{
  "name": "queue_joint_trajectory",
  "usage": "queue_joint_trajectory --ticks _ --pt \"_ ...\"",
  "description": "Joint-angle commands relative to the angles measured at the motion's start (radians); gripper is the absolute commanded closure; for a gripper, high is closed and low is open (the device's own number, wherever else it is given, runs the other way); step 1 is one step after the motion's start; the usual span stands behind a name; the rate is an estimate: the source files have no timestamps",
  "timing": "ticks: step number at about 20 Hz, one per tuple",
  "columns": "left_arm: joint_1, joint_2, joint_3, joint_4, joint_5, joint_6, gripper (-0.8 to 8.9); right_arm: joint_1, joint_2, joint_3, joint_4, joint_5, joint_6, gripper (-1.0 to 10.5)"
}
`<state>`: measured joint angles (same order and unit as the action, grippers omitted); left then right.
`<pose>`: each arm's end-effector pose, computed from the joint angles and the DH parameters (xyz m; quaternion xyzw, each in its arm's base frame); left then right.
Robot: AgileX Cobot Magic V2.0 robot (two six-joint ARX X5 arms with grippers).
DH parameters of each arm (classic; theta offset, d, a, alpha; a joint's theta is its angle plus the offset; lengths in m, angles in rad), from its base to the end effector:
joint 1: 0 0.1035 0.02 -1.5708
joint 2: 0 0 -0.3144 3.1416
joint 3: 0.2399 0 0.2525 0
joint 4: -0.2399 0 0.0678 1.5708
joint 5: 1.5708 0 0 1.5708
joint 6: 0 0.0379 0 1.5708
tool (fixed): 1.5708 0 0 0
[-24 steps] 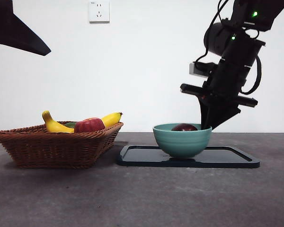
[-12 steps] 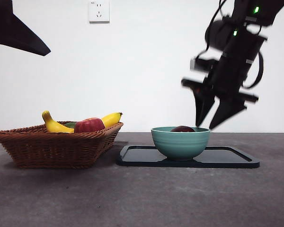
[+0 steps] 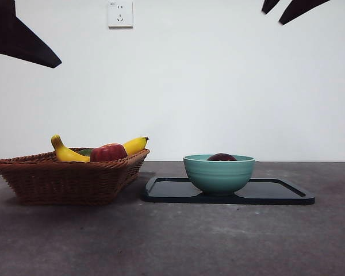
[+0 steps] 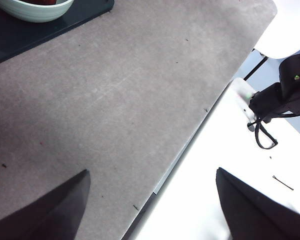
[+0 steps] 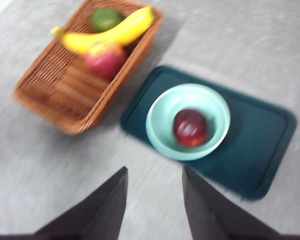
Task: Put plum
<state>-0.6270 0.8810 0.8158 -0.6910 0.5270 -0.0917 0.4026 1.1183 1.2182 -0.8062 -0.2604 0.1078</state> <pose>0.1036 -0.0986 0.3209 -0.0173 0.3915 -0.4896 0.7789 0.1802 0.0874 0.4026 0.0233 0.3609 0.2863 0.8872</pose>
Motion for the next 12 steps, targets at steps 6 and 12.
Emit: queue_joint_trajectory --ticks 6,12 --pt "-0.009 0.004 0.01 0.012 0.004 0.004 4.1 0.05 -0.308 -0.308 0.005 -0.046 0.02 7.7" --pt "-0.009 0.004 0.01 0.011 0.004 0.004 4.1 0.06 -0.422 -0.424 -0.011 -0.088 0.027 7.7"
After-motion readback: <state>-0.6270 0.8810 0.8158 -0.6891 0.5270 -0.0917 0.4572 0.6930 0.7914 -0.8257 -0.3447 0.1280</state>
